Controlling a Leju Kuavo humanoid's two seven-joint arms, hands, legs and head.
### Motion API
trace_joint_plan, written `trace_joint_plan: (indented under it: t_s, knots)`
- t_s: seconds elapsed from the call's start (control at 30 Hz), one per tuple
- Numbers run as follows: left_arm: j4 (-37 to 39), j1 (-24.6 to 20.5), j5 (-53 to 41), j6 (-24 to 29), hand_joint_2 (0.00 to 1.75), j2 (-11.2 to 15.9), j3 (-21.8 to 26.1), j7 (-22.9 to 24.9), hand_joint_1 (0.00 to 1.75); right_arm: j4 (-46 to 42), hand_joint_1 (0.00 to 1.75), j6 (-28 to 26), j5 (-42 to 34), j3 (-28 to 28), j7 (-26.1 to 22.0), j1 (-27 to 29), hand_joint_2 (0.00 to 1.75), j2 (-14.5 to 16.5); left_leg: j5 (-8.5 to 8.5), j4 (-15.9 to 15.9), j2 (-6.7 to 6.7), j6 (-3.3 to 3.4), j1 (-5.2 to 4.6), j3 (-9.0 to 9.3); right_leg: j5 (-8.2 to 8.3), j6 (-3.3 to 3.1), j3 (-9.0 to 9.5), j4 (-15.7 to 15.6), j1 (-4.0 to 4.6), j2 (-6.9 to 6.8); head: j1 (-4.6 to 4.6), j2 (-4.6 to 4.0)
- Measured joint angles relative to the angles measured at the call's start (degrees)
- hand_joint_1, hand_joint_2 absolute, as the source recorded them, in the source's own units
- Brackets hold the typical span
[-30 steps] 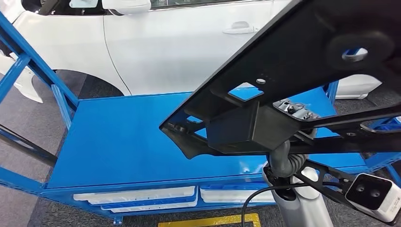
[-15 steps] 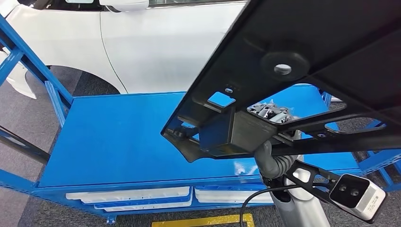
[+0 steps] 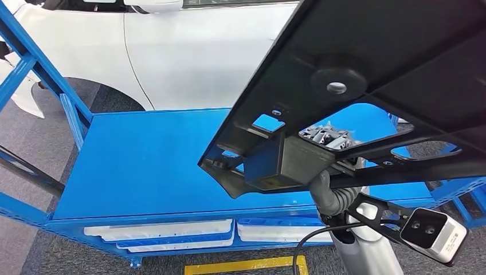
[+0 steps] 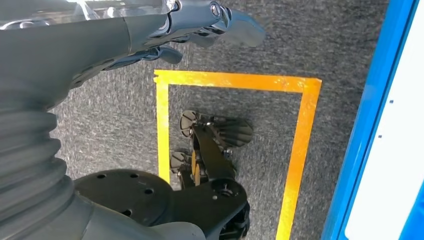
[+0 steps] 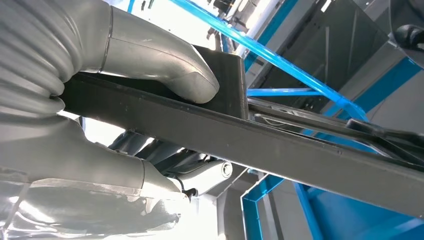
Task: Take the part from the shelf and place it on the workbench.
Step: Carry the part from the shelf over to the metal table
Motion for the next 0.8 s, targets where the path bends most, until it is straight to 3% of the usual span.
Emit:
trace_joint_plan:
  t_s: [0.07,0.1,0.2,0.23,0.27,0.3,0.37,0.43,0.57,0.63,0.73,0.77,0.8]
  knots:
    - [0.0,0.0,0.0,0.2,1.75,0.0,0.0,0.0,0.00,0.1,1.75,0.0,0.0,0.0,0.1,-0.4,1.75,0.0,-0.47,0.5,-0.07,-0.64,0.06,-0.29,0.66,-0.64,-0.12,-0.5,-0.26,-0.13,-0.02,0.00]
    - [0.0,0.0,-0.1,0.2,1.75,0.0,0.0,0.0,0.00,0.2,1.75,-0.1,-0.1,0.0,0.2,-0.6,1.75,0.0,-1.79,2.0,-0.12,-0.98,0.13,-0.86,1.03,-0.91,-0.25,-0.7,-0.44,-0.22,-0.08,0.00]
    - [0.0,0.0,-0.3,0.3,1.75,0.0,-0.1,-0.2,0.00,0.4,1.75,-0.2,-0.2,0.1,0.3,-1.0,1.75,0.0,-8.26,12.3,-0.17,-2.01,0.69,-4.54,1.88,-1.16,-1.15,-0.9,-0.62,-0.39,-0.23,0.00]
    - [0.0,0.0,-0.4,0.2,1.75,0.0,-0.1,-0.2,0.00,0.4,1.75,-0.2,-0.2,0.1,0.3,-1.0,1.75,0.0,-9.45,15.0,-0.16,-2.23,0.87,-5.36,2.11,-1.09,-1.49,-0.9,-0.64,-0.41,-0.22,0.00]
    - [0.0,0.0,-0.4,0.2,1.75,0.0,-0.1,-0.3,0.00,0.5,1.75,-0.3,-0.2,0.2,0.3,-1.0,1.75,0.0,-9.53,15.7,-0.16,-2.38,1.03,-5.14,2.34,-0.97,-1.79,-0.8,-0.67,-0.41,-0.23,0.00]
    - [0.0,0.0,-0.5,0.2,1.75,0.0,-0.1,-0.4,0.00,0.6,1.75,-0.3,-0.2,0.3,0.3,-1.0,1.75,0.0,-8.54,14.0,-0.15,-2.45,1.17,-3.72,2.55,-0.81,-2.03,-0.8,-0.72,-0.40,-0.23,0.00]
    - [0.0,0.0,-0.5,0.2,1.75,0.0,-0.2,-0.4,0.00,0.6,1.75,-0.6,-0.1,0.4,0.3,-1.1,1.75,0.0,-5.53,5.7,-0.19,-2.37,1.35,1.38,2.91,-0.37,-2.30,-0.7,-0.80,-0.39,-0.23,0.00]
    - [0.0,-0.1,-0.5,0.2,1.75,0.0,-0.2,-0.5,0.00,0.6,1.75,-0.8,-0.1,0.5,0.3,-1.3,1.75,0.0,-3.92,-0.2,-0.35,-1.84,1.16,4.47,3.31,0.29,-2.52,-0.7,-0.75,-0.39,-0.21,0.00]
    - [0.0,-0.1,-0.6,0.4,1.75,0.0,-0.3,-0.5,0.00,0.7,1.75,-1.2,-0.1,0.9,0.4,-1.7,1.75,0.0,-2.83,-1.2,-0.38,-0.09,0.84,4.05,3.58,1.83,-3.05,-0.5,-0.84,-0.36,-0.14,0.00]
    - [0.0,-0.2,-0.5,0.7,1.75,0.0,-0.3,-0.4,0.00,0.7,1.75,-1.6,-0.6,1.1,0.5,-2.0,1.75,0.0,-1.99,-1.5,-0.21,0.84,0.92,3.47,0.70,2.16,-4.61,2.9,-0.97,-0.30,-0.10,0.00]
    - [0.0,-0.1,-0.4,1.3,1.75,0.0,-0.3,0.0,0.00,0.9,1.75,-2.0,-2.1,1.3,0.4,-2.0,1.75,-0.1,-0.94,-1.4,-0.16,1.46,0.43,1.94,-5.71,2.34,-8.87,14.4,-1.01,-0.27,-0.09,0.00]
    - [0.0,0.0,-0.4,1.5,1.75,0.0,-0.4,0.1,0.00,1.0,1.75,-2.0,-2.5,1.3,0.3,-1.9,1.75,-0.1,-0.65,-1.3,-0.16,1.53,0.23,1.48,-6.17,2.26,-9.02,16.0,-0.96,-0.27,-0.10,0.00]
    - [0.0,0.0,-0.4,1.6,1.75,0.0,-0.4,0.1,0.00,1.1,1.75,-2.0,-2.8,1.3,0.3,-1.8,1.75,-0.1,-0.40,-1.2,-0.18,1.56,0.04,1.09,-5.56,2.05,-7.95,15.0,-0.87,-0.27,-0.10,0.00]
